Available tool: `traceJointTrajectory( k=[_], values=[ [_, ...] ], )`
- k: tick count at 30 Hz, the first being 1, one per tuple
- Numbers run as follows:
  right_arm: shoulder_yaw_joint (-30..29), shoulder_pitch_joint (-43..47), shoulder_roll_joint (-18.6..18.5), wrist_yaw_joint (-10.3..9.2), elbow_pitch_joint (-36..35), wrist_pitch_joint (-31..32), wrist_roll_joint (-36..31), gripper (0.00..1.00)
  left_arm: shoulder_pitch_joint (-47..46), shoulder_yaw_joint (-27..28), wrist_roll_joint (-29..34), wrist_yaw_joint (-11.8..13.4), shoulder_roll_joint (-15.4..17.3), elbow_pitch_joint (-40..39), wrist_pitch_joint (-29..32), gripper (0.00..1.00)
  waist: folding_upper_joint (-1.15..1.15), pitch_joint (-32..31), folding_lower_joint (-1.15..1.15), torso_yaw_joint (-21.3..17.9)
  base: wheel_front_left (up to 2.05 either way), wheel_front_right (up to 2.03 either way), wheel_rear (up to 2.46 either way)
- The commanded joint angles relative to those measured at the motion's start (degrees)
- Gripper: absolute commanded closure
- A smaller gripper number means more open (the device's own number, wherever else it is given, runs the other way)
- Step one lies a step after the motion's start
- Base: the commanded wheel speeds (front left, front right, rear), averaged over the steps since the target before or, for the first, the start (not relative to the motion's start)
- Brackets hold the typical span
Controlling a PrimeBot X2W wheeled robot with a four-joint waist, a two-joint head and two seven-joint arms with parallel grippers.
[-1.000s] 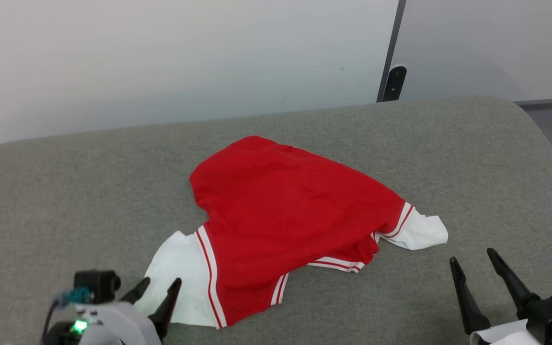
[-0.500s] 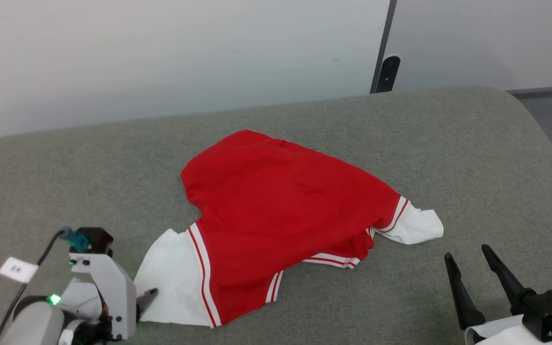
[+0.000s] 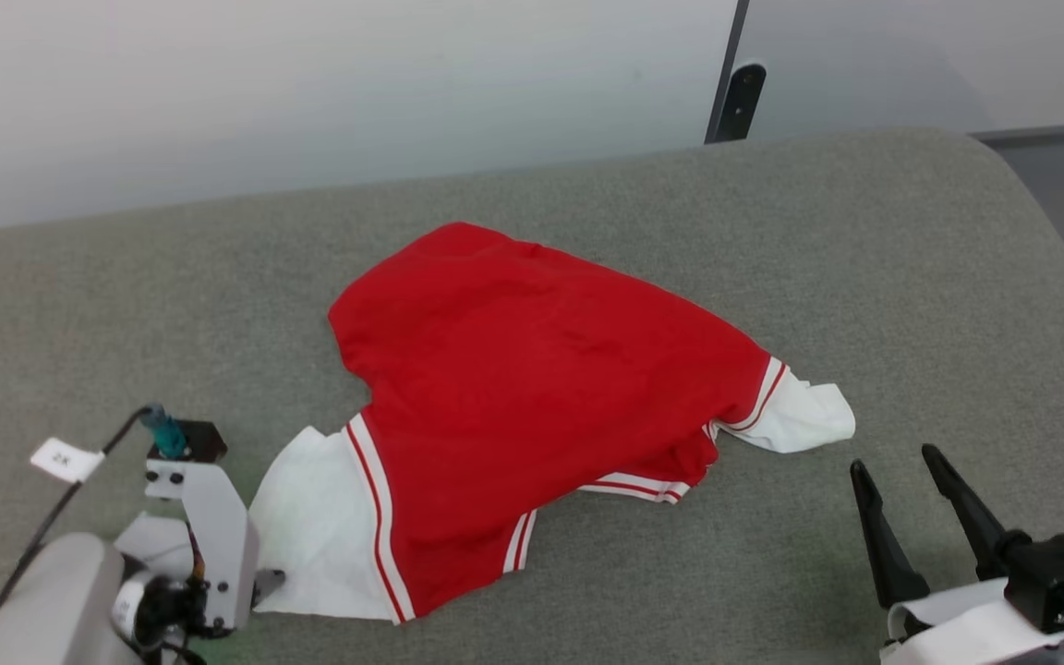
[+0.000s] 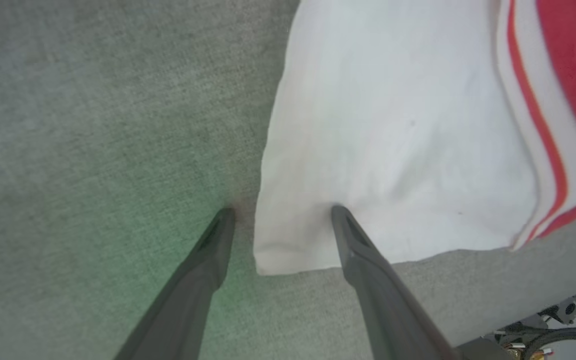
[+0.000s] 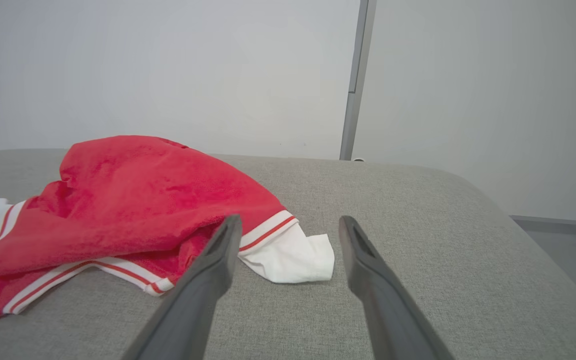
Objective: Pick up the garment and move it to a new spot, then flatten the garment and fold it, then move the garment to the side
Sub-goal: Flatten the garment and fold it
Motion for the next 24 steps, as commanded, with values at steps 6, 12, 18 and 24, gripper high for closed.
traceJointTrajectory(
  k=[6,12,18,24],
  values=[
    [0.7,-1.6,-0.3,-0.06,0.4,-0.3,0.9,0.00,-1.0,-1.7,-0.7,0.8,-2.0,6.5,3.8,1.00,0.00,2.0,0.00,-0.4,0.00,0.00,0.00],
    [-0.6,-2.2,-1.0,-0.06,-0.3,-0.3,0.1,0.00,-3.2,-1.7,-1.2,1.0,-3.2,7.4,3.3,1.00,0.00,2.3,0.00,0.5,0.00,0.00,0.00],
    [-0.6,-3.7,-3.5,-0.06,1.7,0.0,0.9,0.00,-5.5,-2.3,-1.0,0.3,-4.0,7.4,1.9,1.00,0.00,2.3,0.00,2.2,0.00,0.00,0.00],
    [5.4,-8.5,-9.6,-0.06,6.8,10.3,8.6,0.00,-7.6,-3.8,-0.7,-0.8,-5.3,6.9,1.1,1.00,0.00,2.9,0.00,4.5,0.00,0.00,0.00]
  ],
)
